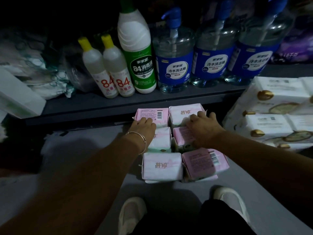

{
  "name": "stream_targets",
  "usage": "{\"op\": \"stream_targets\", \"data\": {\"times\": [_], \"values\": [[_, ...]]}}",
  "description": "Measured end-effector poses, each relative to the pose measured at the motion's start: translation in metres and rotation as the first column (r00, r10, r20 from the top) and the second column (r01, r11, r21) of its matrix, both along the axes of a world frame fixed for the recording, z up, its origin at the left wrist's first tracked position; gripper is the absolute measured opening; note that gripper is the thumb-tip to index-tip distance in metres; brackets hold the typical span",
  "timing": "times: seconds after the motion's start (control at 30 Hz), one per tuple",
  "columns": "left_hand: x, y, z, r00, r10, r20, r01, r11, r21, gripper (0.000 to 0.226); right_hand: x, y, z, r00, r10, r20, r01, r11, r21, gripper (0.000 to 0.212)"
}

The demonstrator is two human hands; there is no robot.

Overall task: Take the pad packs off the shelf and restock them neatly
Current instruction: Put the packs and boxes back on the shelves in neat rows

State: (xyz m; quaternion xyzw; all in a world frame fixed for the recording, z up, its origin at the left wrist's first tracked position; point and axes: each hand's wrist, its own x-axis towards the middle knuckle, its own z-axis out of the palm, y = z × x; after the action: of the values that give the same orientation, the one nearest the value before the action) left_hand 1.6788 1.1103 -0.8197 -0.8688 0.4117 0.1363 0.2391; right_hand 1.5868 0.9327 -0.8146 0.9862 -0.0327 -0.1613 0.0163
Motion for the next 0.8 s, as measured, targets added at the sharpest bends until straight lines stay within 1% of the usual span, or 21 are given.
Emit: {"op": "stream_targets", "data": {"times": [0.1,0.13,0.2,0.23,0.27,0.33,0.37,0.4,0.43,0.5,0.57,0.6,0.67,0.73,0.8], "values": [[0.005,0.003,0.008,0.997,0.028,-0.076,-0.028,1.0,0.006,0.077,0.001,-0.005,0.008,1.0,0.024,-0.01,-0.024,1.0,-0.02,0.064],[0.007,0.004,0.015,0.99,0.067,-0.126,-0.069,0.998,-0.01,0.079,0.002,-0.007,0.013,1.0,0.016,-0.025,-0.016,1.0,-0.019,0.064],[0.013,0.006,0.035,0.952,0.176,-0.251,-0.194,0.98,-0.049,0.077,0.004,-0.01,0.032,0.998,-0.036,-0.044,0.038,0.999,0.034,0.064],[0.017,0.007,0.049,0.919,0.226,-0.322,-0.259,0.964,-0.064,0.073,0.005,-0.012,0.044,0.996,-0.073,-0.051,0.077,0.993,0.09,0.061],[0.021,0.008,0.065,0.883,0.263,-0.388,-0.315,0.946,-0.076,0.069,0.006,-0.013,0.059,0.99,-0.12,-0.07,0.131,0.974,0.182,0.056],[0.028,0.011,0.1,0.827,0.301,-0.475,-0.397,0.911,-0.114,0.062,0.006,-0.016,0.092,0.967,-0.209,-0.143,0.251,0.874,0.417,0.042],[0.031,0.014,0.119,0.817,0.301,-0.493,-0.42,0.895,-0.149,0.058,0.007,-0.017,0.11,0.959,-0.234,-0.162,0.285,0.818,0.5,0.036],[0.032,0.017,0.138,0.818,0.292,-0.496,-0.431,0.882,-0.192,0.054,0.007,-0.018,0.128,0.957,-0.248,-0.15,0.289,0.786,0.546,0.034],[0.034,0.02,0.156,0.824,0.276,-0.495,-0.432,0.872,-0.232,0.053,0.008,-0.019,0.145,0.959,-0.259,-0.115,0.277,0.774,0.569,0.032],[0.036,0.027,0.192,0.814,0.255,-0.521,-0.448,0.847,-0.285,0.052,0.009,-0.019,0.181,0.958,-0.285,-0.031,0.249,0.774,0.582,0.033],[0.039,0.033,0.232,0.801,0.234,-0.551,-0.471,0.814,-0.34,0.038,0.011,-0.016,0.22,0.95,-0.305,0.065,0.212,0.784,0.584,0.032],[0.04,0.035,0.252,0.805,0.221,-0.55,-0.471,0.802,-0.367,0.036,0.011,-0.014,0.24,0.943,-0.319,0.099,0.201,0.779,0.594,0.033],[0.041,0.041,0.293,0.832,0.189,-0.522,-0.451,0.778,-0.437,0.04,0.012,-0.011,0.279,0.927,-0.34,0.158,0.177,0.768,0.615,0.036],[0.044,0.048,0.328,0.842,0.163,-0.514,-0.458,0.721,-0.521,0.044,0.013,-0.008,0.315,0.91,-0.357,0.212,0.151,0.76,0.632,0.037],[0.048,0.054,0.357,0.835,0.143,-0.531,-0.482,0.656,-0.581,0.04,0.015,-0.004,0.346,0.893,-0.356,0.276,0.116,0.773,0.624,0.037]]}}
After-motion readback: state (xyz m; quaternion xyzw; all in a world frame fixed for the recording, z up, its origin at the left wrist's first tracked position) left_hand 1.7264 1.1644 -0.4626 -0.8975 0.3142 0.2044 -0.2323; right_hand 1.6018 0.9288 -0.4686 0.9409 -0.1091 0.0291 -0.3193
